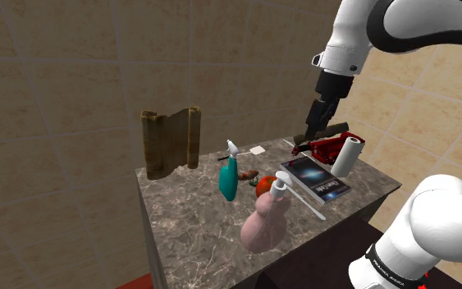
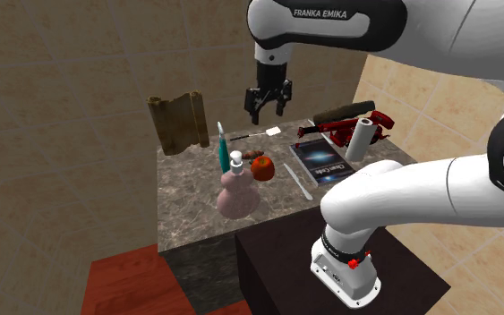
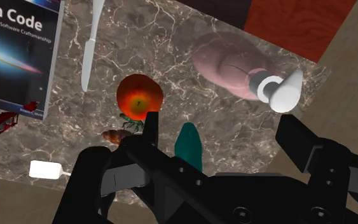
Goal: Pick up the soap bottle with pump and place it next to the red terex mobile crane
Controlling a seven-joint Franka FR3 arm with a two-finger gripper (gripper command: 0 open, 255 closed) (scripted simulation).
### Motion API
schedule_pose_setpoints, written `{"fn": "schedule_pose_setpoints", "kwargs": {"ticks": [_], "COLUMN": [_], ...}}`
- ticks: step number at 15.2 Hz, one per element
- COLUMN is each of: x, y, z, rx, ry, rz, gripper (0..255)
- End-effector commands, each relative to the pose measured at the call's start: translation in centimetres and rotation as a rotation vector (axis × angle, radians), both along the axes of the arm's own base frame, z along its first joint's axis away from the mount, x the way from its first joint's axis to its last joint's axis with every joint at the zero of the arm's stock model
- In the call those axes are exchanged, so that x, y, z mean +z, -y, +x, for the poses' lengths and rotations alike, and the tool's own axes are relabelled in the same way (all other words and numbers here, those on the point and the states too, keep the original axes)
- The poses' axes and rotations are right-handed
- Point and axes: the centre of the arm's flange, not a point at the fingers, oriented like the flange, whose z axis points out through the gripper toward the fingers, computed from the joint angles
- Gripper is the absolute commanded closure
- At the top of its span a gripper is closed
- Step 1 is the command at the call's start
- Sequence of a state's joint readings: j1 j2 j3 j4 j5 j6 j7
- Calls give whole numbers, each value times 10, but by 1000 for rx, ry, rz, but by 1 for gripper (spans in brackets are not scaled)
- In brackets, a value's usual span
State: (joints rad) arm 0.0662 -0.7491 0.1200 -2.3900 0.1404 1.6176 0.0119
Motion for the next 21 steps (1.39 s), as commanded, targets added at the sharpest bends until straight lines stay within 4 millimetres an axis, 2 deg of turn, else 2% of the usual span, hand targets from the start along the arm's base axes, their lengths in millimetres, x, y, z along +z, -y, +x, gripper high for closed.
{"fn": "schedule_pose_setpoints", "kwargs": {"ticks": [1, 9, 16, 21], "x": [-16, -76, -113, -116], "y": [-23, -114, -115, -115], "z": [0, 0, -1, -2], "rx": [-2, -6, -6, -6], "ry": [1, 5, 5, 5], "rz": [-8, -43, -43, -43], "gripper": [0, 0, 0, 0]}}
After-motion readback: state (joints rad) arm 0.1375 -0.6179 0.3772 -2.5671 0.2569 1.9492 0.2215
